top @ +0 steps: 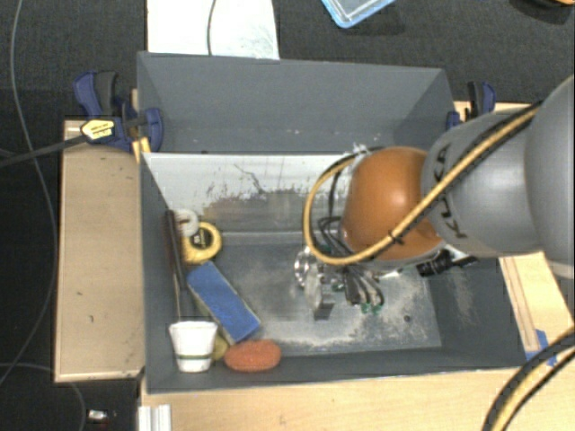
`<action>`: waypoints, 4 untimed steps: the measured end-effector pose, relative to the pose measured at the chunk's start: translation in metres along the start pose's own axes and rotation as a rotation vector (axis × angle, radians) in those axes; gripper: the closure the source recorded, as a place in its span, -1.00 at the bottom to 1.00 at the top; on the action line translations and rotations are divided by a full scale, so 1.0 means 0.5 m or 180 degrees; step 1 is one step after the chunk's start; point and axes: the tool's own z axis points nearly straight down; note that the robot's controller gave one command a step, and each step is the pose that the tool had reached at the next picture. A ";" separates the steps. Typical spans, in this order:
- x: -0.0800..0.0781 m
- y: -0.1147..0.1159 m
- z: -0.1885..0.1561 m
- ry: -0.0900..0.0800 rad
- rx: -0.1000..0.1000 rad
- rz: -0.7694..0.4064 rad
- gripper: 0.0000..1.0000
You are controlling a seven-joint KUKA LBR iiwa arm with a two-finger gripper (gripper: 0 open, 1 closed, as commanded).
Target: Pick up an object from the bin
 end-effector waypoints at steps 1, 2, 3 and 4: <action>-0.027 -0.054 0.006 -0.0005 -0.0001 -0.0399 1.00; -0.093 -0.137 -0.018 -0.0012 -0.0002 0.0147 1.00; -0.099 -0.146 -0.041 -0.0013 0.0000 -0.0077 1.00; -0.112 -0.143 0.016 -0.0024 -0.0008 0.0684 1.00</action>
Offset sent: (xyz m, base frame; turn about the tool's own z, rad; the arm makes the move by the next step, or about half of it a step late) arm 0.0655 -0.1011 0.0173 -0.0268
